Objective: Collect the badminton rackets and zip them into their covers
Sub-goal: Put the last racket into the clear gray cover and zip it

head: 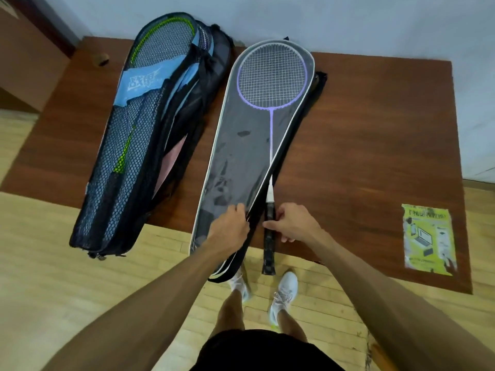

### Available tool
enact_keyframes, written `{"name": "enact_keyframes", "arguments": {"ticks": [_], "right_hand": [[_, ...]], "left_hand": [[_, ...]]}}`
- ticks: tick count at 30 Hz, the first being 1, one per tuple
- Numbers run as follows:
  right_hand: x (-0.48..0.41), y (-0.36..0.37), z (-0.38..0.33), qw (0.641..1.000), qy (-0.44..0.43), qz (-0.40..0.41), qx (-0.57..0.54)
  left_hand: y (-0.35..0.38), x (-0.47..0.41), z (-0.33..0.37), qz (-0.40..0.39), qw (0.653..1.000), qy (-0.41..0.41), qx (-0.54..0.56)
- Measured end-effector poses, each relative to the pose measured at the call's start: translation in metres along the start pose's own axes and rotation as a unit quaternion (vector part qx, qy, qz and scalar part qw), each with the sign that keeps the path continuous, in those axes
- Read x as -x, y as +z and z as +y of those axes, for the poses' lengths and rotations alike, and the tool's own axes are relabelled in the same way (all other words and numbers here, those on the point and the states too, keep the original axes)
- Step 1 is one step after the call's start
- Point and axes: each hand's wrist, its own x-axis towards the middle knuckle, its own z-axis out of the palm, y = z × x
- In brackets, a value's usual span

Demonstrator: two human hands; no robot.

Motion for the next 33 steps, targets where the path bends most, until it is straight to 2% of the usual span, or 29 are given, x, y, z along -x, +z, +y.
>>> {"name": "enact_keyframes", "arguments": {"ticks": [3, 6, 9, 12, 16, 21, 25, 28, 33], "right_hand": [[0.000, 0.006, -0.003, 0.999, 0.003, 0.009, -0.035], [0.004, 0.006, -0.002, 0.990, 0.023, 0.006, -0.139], [0.011, 0.007, -0.001, 0.964, 0.016, 0.007, -0.264], [0.019, 0.012, -0.012, 0.934, -0.012, -0.001, -0.357], [0.020, 0.021, -0.034, 0.920, -0.026, 0.008, -0.392], [0.013, 0.043, -0.055, 0.910, 0.011, 0.050, -0.411], [0.003, 0.063, -0.075, 0.875, 0.028, 0.086, -0.476], [-0.004, 0.064, -0.074, 0.896, 0.044, 0.111, -0.427], [0.006, 0.037, -0.045, 0.910, 0.105, 0.156, -0.370]], "left_hand": [[0.000, 0.000, -0.003, -0.003, 1.000, -0.003, 0.019], [-0.009, -0.003, -0.013, -0.008, 0.991, 0.007, 0.131], [-0.023, 0.002, -0.025, -0.024, 0.956, 0.008, 0.292], [-0.036, 0.006, -0.033, -0.042, 0.930, 0.016, 0.364], [-0.051, 0.009, -0.031, -0.045, 0.915, 0.040, 0.398], [-0.066, 0.016, -0.027, -0.033, 0.907, 0.056, 0.416], [-0.066, 0.017, -0.028, -0.041, 0.905, 0.058, 0.420], [-0.060, 0.014, -0.031, -0.046, 0.909, 0.053, 0.411], [-0.045, 0.009, -0.035, -0.073, 0.927, 0.031, 0.367]]}}
